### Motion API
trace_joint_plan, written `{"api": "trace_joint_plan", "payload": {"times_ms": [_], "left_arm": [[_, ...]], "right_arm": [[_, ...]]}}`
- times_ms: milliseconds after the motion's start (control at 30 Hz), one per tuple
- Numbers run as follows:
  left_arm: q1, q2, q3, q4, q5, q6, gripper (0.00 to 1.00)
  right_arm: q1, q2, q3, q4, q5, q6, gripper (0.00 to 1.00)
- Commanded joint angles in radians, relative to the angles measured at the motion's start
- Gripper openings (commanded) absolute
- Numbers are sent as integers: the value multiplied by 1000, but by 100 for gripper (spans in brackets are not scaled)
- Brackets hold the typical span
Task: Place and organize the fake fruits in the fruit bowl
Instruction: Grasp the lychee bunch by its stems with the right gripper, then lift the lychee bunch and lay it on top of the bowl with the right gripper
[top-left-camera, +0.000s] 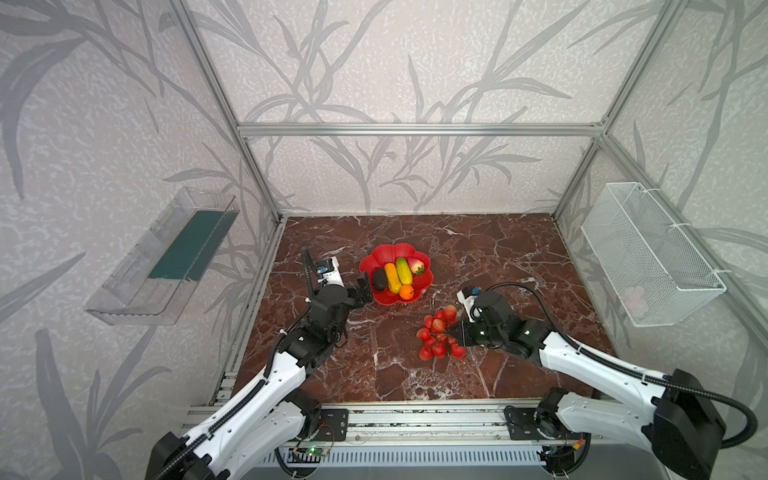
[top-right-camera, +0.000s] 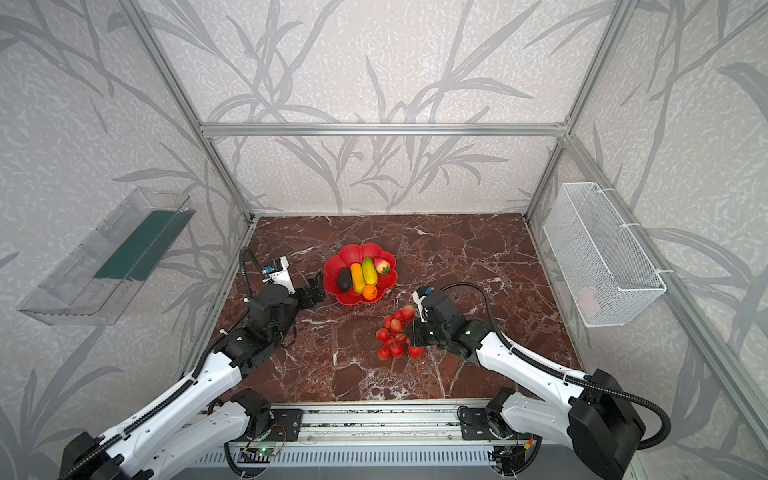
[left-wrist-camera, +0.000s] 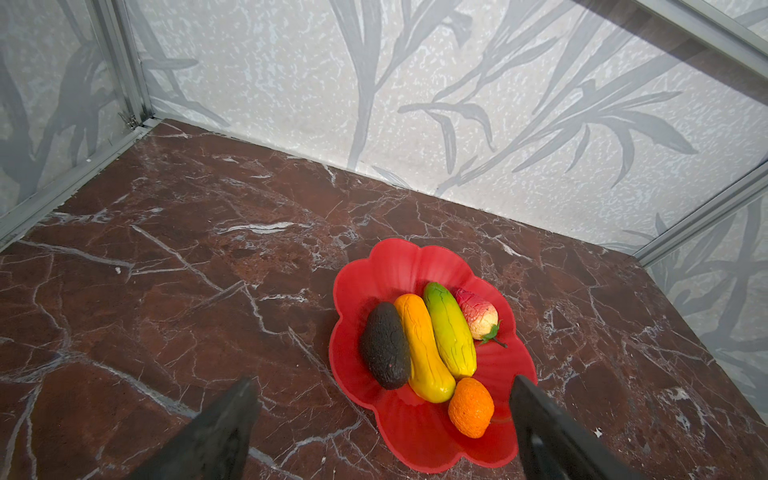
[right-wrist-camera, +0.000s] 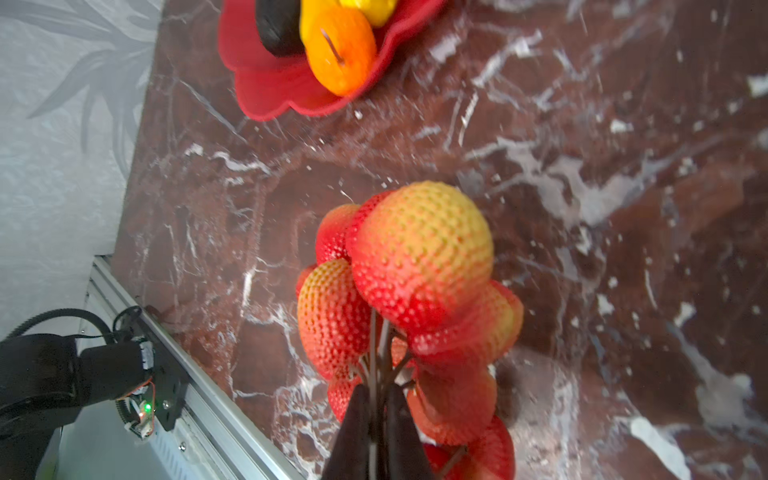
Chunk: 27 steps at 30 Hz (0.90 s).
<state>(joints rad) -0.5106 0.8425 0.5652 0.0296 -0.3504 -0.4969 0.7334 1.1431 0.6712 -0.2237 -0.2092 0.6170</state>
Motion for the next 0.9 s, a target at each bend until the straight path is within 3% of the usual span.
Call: {"api": "trace_joint_plan", "payload": {"times_ms": [0, 467, 867], "left_arm": [[8, -41, -19, -21, -37, -2, 95], [11, -173, -47, -106, -35, -3, 95], [13, -292, -61, -214, -58, -4, 96]], "right_arm": [[6, 26, 129, 79, -4, -65, 0], [-9, 421, 636, 120, -123, -219, 0], [-142, 839, 860, 203, -363, -209, 0]]}}
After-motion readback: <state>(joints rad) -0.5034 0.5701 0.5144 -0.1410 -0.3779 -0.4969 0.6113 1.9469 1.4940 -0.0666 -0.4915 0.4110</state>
